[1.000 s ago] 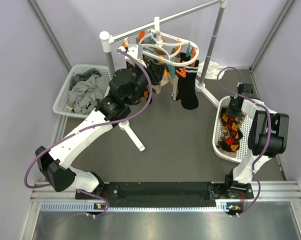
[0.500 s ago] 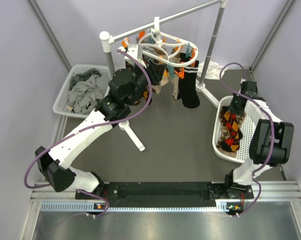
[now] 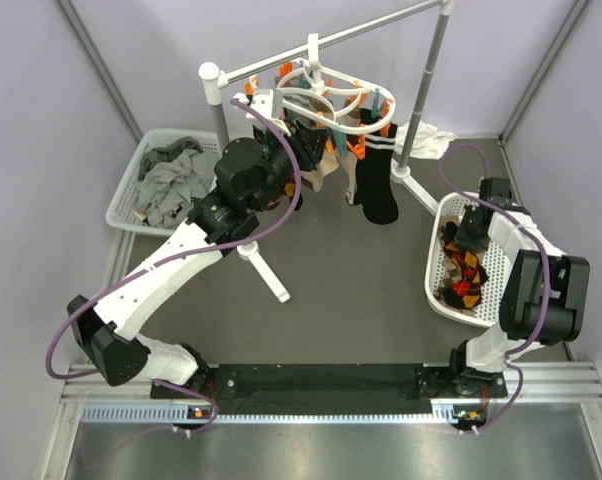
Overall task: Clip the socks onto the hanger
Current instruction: Pick up the sock from the bin.
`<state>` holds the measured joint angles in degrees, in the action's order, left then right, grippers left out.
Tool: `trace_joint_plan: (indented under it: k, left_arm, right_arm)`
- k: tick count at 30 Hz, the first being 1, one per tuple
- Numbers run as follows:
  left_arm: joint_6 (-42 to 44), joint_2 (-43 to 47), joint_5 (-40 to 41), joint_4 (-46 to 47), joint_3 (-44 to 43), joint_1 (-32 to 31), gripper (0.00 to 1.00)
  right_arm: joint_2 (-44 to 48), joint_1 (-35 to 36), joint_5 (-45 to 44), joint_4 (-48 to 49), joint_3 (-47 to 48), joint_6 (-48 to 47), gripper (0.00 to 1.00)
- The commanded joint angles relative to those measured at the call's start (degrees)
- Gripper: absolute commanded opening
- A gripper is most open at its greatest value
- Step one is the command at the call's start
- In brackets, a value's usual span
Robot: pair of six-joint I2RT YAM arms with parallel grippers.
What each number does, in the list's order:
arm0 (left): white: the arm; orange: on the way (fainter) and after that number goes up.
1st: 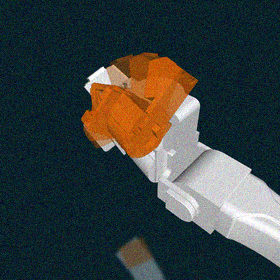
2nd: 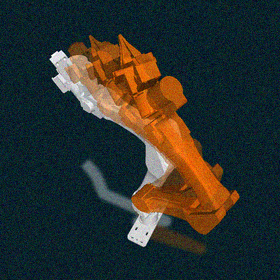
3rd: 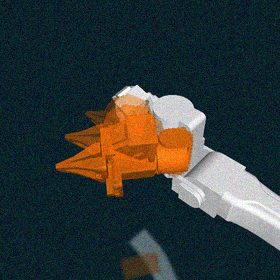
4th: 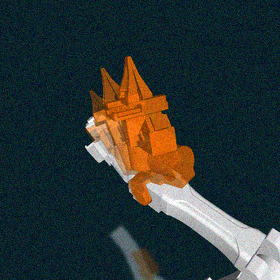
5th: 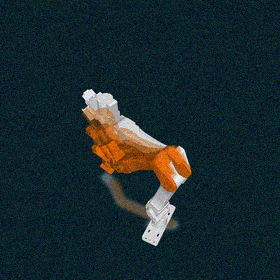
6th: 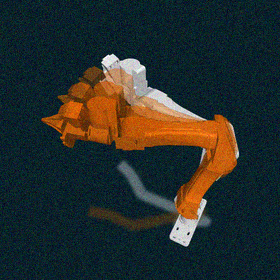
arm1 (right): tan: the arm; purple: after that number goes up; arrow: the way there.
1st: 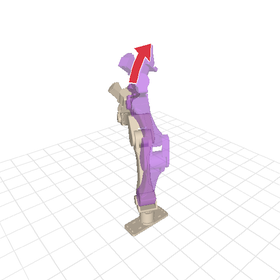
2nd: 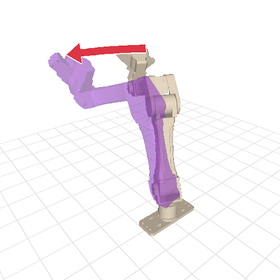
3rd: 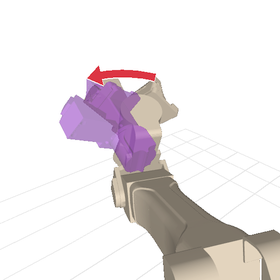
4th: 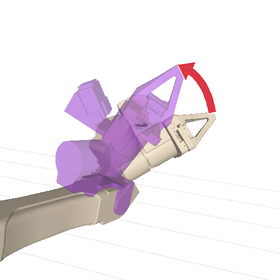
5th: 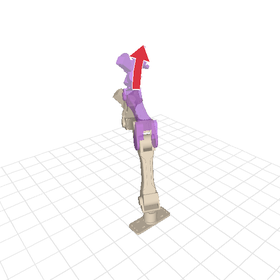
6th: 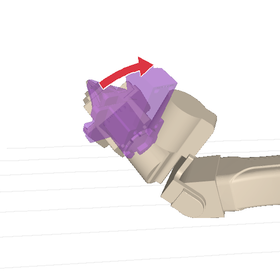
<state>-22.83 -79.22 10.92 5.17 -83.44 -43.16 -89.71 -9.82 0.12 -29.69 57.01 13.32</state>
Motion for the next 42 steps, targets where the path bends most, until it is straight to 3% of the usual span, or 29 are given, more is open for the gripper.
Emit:
trace_joint_plan:
  k: [1, 2, 5, 16, 27, 32, 42]
  left_arm:
    - [-0.7, 1.5, -0.5, -0.8, 0.5, 0.0, 0.11]
    - [-0.7, 1.5, -0.6, -0.6, 0.5, 0.0, 0.11]
    - [-0.9, 1.1, -1.0, -0.6, 0.2, 0.0, 0.11]
    - [-0.4, 0.0, -0.9, -1.1, -0.5, 0.0, 0.11]
    - [-0.5, -0.4, -1.1, -1.6, -0.9, 0.0, 0.11]
    - [-0.5, -0.1, -1.0, -2.0, -1.3, 0.0, 0.11]
    - [-0.7, 0.7, -0.1, -2.3, -1.6, 0.0, 0.11]
  right_arm:
    - [0.9, -0.4, 0.9, 4.2, 1.3, -2.1, 0.25]
    - [0.8, -0.4, 1.3, 4.9, 1.6, -2.1, 0.34]
    - [-0.1, -0.4, 2.2, 7.7, 2.8, -2.7, 0.43]
    - [-7.3, -0.4, 1.6, 11.7, 8.4, -4.3, 0.44]
    - [-15.5, -0.4, 2.3, 9.3, 8.8, -4.3, 0.27]
    - [-13.7, -0.5, 2.1, 8.3, 8.4, -4.2, 0.01]
    - [0.3, -0.4, 2.0, 3.3, 7.8, -3.3, 0.00]
